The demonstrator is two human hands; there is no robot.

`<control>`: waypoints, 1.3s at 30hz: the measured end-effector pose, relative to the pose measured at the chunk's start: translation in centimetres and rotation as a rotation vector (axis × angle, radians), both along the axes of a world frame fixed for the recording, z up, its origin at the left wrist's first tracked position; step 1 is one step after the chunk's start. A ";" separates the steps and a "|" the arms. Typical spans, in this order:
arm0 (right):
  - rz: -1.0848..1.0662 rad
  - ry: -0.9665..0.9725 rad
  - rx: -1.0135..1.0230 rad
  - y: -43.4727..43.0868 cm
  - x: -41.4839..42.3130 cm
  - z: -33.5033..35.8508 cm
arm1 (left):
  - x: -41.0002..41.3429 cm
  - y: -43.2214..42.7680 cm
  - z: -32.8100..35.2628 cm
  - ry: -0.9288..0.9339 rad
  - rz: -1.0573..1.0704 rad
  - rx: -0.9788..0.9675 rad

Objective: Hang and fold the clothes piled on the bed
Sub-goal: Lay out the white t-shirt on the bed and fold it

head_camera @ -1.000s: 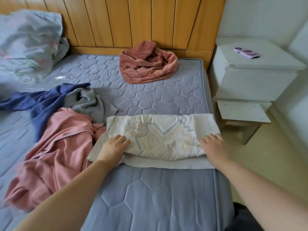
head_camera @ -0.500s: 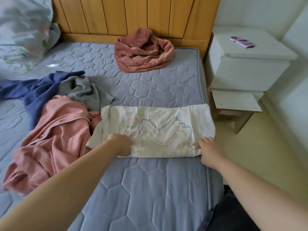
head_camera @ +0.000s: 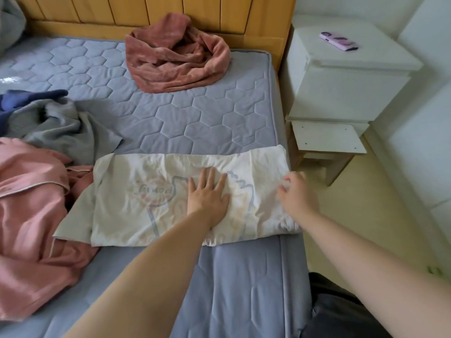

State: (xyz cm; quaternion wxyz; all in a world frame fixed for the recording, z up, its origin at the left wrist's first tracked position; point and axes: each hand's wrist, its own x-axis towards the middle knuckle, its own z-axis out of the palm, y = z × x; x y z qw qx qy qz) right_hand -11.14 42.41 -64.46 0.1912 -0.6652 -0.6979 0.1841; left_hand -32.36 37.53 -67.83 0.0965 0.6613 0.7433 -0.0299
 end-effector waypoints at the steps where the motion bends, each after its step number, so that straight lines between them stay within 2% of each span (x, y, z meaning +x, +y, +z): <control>1: -0.029 0.032 -0.001 1.3 0.0 0.0 | -0.1 0.2 -0.4 0.007 -0.010 0.018; 7: -0.150 0.200 -0.160 8.4 -1.8 0.9 | -0.5 1.0 -1.5 -0.041 -0.045 0.105; 10: -0.199 0.314 -0.152 10.3 -2.7 1.4 | -0.7 0.9 -2.2 -0.078 -0.011 0.160; 13: -0.382 0.458 -0.121 11.8 -1.8 1.5 | -0.9 1.2 -2.6 -0.113 0.087 0.210; 18: -0.526 0.368 -0.222 10.6 -0.3 -0.2 | -1.0 1.5 -2.8 -0.164 0.153 0.232; 20: -0.550 0.393 -0.289 10.0 -0.2 -0.6 | -1.0 1.5 -2.7 -0.174 0.166 0.227; 23: -0.575 0.612 -0.402 8.4 0.6 -0.1 | -1.1 1.6 -2.7 -0.165 0.162 0.212; 27: -0.413 0.659 -0.562 4.8 2.1 -0.2 | -1.1 1.6 -2.9 -0.150 0.164 0.201; 30: -0.457 0.793 -0.566 3.2 2.8 -0.7 | -1.1 1.8 -2.7 -0.152 0.160 0.169; 31: -0.512 0.789 -0.527 2.8 2.9 -0.8 | -1.1 1.8 -2.6 -0.159 0.156 0.152; 33: -0.538 0.663 -0.440 2.1 2.9 -1.0 | -1.3 1.8 -2.4 -0.183 0.150 0.118; 36: -0.496 0.512 -0.398 0.0 2.3 -0.4 | -1.4 1.2 -1.3 -0.217 0.136 0.086; 39: -0.424 0.442 -0.311 -2.3 2.4 -0.3 | -0.8 -0.6 -0.1 -0.223 0.070 0.091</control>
